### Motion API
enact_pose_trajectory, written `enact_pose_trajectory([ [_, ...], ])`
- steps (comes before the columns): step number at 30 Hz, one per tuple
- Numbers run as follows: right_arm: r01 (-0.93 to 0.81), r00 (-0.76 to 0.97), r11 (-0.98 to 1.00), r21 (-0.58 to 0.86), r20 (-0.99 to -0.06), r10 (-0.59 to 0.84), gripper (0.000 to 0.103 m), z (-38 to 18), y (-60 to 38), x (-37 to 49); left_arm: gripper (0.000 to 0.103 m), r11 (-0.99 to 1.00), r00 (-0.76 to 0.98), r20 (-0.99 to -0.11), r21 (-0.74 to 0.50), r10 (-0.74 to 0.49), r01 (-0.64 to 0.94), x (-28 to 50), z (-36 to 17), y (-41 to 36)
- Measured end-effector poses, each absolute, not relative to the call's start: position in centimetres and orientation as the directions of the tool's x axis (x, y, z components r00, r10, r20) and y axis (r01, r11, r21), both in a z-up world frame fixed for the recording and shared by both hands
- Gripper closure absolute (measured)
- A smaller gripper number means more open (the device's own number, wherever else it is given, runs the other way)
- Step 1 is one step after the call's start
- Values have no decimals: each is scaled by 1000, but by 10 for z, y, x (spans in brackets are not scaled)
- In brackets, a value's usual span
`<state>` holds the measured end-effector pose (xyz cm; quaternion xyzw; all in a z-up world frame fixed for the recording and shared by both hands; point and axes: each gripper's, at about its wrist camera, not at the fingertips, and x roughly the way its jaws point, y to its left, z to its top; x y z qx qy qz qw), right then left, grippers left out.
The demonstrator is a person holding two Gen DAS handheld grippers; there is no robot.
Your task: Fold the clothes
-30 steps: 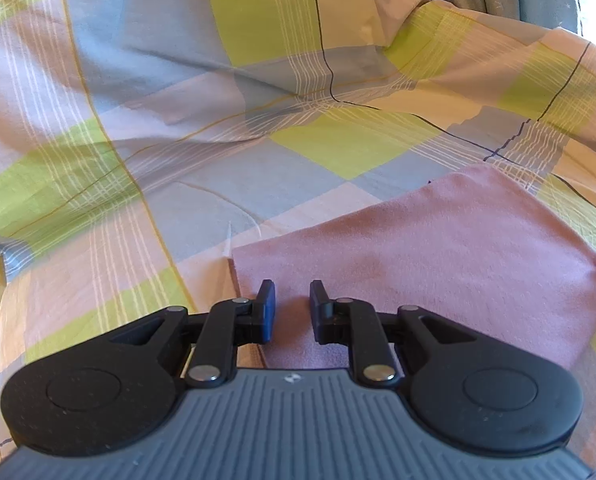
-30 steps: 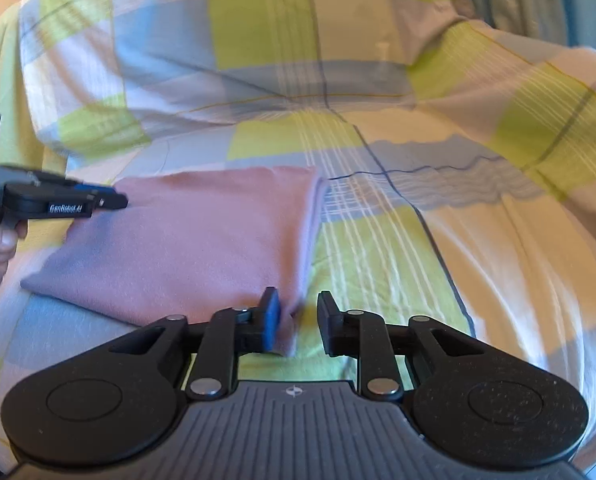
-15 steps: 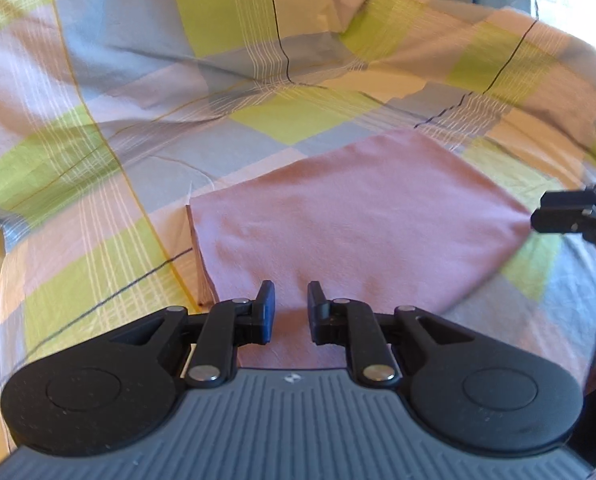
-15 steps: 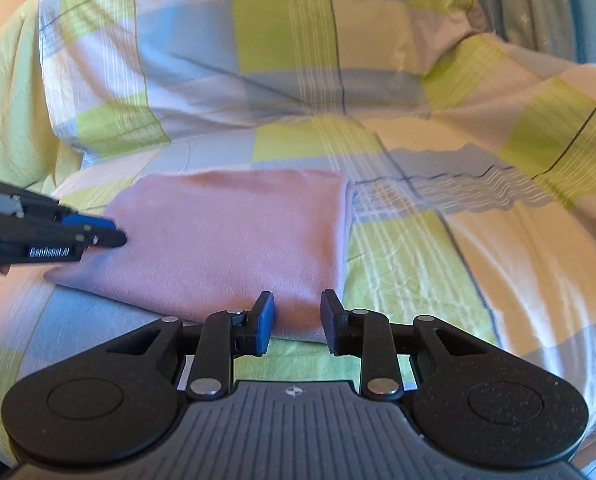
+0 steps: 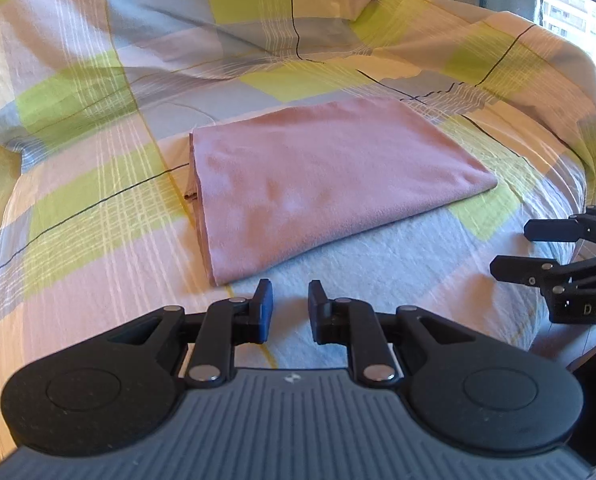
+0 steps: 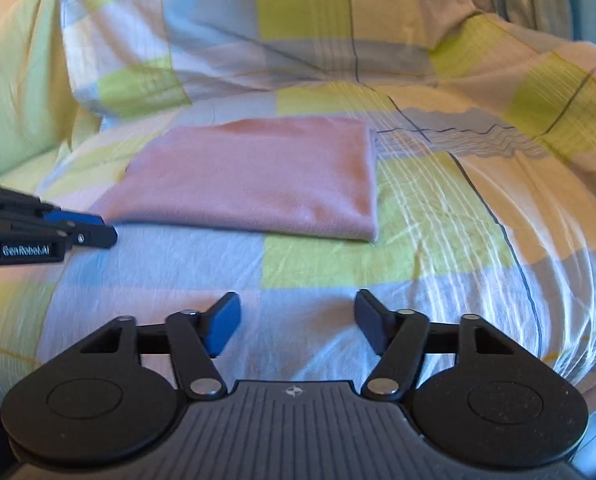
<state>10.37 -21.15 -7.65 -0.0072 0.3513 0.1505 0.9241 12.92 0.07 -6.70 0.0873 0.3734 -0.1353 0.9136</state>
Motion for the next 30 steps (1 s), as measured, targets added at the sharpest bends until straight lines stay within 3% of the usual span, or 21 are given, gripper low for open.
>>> enact_pose_trajectory([
  [3,-250,727,958,143,-626,283,35,-77,-216,90,77,958,694,-697,34,-183,286,114,-66,4],
  [7,-258,766,949,182,-560,316,35,-69,-216,73,76,970,703,-688,-4,-181,245,98,-63,9],
  [10,-262,787,950,167,-534,311,35,-64,-212,62,69,975,711,-682,-14,-172,223,88,-58,10],
  [14,-240,801,952,191,-515,306,30,-58,-215,54,41,978,745,-645,-15,-170,210,82,-42,7],
  [17,-227,809,952,203,-504,301,19,-54,-217,51,34,980,756,-633,-21,-167,198,82,-34,9],
  [20,-209,801,957,201,-527,285,15,-54,-219,53,16,984,756,-634,-46,-162,172,84,-31,14],
  [24,-197,765,962,190,-584,272,6,-49,-222,58,3,988,769,-623,-38,-142,152,84,-30,14],
  [25,-208,763,963,169,-588,268,2,-46,-222,57,2,988,769,-624,-36,-141,152,85,-31,14],
  [30,-233,759,966,113,-600,254,2,-36,-224,61,1,989,760,-636,-33,-134,147,88,-39,11],
])
